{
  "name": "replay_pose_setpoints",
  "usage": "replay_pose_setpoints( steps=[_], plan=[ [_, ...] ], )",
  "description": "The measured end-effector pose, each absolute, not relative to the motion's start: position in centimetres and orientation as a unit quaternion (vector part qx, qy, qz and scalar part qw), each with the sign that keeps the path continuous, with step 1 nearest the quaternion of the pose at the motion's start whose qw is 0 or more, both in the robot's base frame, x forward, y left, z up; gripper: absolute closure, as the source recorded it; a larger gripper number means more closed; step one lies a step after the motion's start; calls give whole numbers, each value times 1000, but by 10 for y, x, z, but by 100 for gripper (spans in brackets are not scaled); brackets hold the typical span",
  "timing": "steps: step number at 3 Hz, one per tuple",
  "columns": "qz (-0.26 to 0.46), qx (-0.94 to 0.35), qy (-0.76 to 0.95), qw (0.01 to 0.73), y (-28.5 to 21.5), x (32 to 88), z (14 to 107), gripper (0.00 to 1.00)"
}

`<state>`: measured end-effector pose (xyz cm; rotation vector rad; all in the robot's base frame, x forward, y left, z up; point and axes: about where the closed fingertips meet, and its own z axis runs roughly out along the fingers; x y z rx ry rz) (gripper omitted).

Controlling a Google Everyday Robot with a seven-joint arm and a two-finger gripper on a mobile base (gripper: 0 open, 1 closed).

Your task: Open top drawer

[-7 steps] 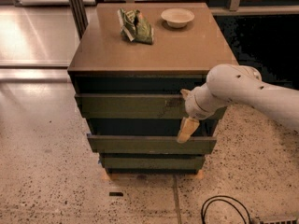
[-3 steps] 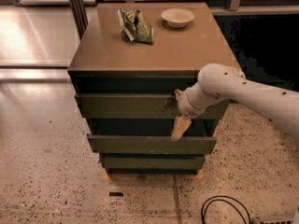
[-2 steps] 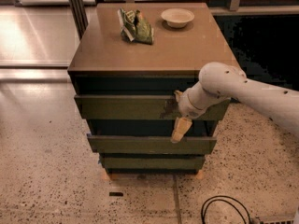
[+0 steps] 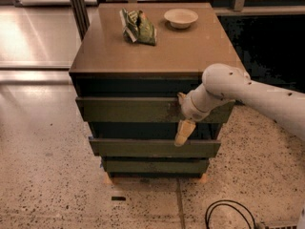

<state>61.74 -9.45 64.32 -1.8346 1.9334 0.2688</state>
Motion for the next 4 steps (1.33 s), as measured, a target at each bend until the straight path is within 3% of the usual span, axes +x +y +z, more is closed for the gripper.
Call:
replay_pose_setpoints(
  steps=[4],
  plan=[
    [97, -699, 673, 221, -60, 580, 666, 0]
  ],
)
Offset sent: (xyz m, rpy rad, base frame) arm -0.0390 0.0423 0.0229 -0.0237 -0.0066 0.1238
